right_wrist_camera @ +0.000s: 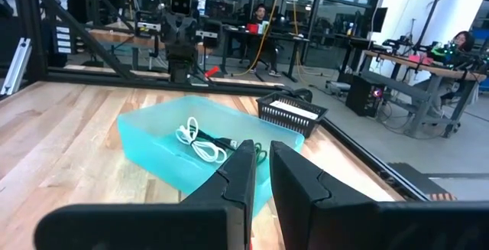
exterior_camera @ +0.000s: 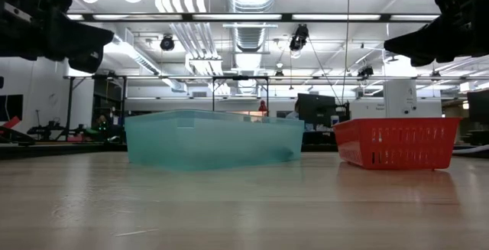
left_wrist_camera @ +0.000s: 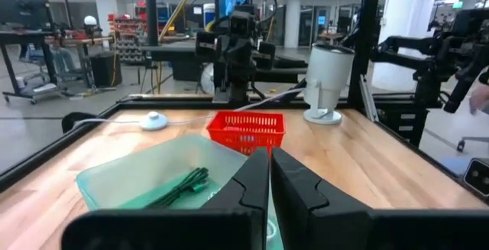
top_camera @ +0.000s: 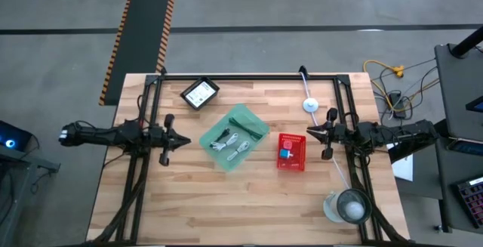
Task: Pick and place items into bin
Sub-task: Return to Home Position
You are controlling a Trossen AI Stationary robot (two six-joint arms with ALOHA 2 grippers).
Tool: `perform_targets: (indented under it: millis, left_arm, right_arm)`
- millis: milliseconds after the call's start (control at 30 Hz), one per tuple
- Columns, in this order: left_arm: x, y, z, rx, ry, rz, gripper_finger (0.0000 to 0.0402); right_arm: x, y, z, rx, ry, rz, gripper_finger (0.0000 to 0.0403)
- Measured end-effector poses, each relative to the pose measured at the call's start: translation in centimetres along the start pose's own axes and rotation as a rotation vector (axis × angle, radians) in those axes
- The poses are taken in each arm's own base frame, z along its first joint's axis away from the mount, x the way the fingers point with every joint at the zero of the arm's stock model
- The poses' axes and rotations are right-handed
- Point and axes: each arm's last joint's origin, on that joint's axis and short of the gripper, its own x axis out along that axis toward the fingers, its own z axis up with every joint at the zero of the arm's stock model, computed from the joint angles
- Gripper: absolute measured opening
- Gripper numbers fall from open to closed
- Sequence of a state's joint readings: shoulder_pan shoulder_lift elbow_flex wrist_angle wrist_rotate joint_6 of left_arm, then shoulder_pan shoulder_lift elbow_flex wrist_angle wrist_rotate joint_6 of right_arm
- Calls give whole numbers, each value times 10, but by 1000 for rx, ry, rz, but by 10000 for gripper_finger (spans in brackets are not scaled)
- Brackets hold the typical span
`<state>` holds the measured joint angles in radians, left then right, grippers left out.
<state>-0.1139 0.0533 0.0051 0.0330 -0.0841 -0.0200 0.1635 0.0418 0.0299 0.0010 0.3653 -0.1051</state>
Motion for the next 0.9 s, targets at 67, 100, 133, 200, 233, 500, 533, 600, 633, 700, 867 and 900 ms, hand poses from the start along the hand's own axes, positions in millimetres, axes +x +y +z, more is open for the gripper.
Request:
perform_targets:
  millis: [67,100,133,200,233,500,533,600,633,700,867,900]
  left_arm:
    - [0,0,-1,1,8,0,0]
    - [1,0,-1,1,12,0,0]
    - [1,0,-1,1,16,0,0]
    - [1,0,-2,2,23,0,0]
    - [1,0,-2,2,25,0,0]
    - [2,0,-3,3,36,1,0]
    - [2,0,-3,3,35,1,0]
    - [2,0,-3,3,35,1,0]
    - [2,0,-3,3,34,1,0]
    - [2,0,-3,3,33,1,0]
    - [2,0,-2,3,29,1,0]
    - [2,0,-2,3,29,1,0]
  right_arm:
    - [0,0,0,0,0,0,31]
    - [0,0,0,0,0,0,31]
    - [0,0,0,0,0,0,31]
    - [0,0,0,0,0,0,31]
    - [0,0,0,0,0,0,31]
    - [0,0,0,0,0,0,31]
    - [0,0,0,0,0,0,31]
    - [0,0,0,0,0,0,31]
    - [0,0,0,0,0,0,31]
    - [0,0,0,0,0,0,31]
    - [0,0,0,0,0,0,31]
    - [0,0,0,0,0,0,31]
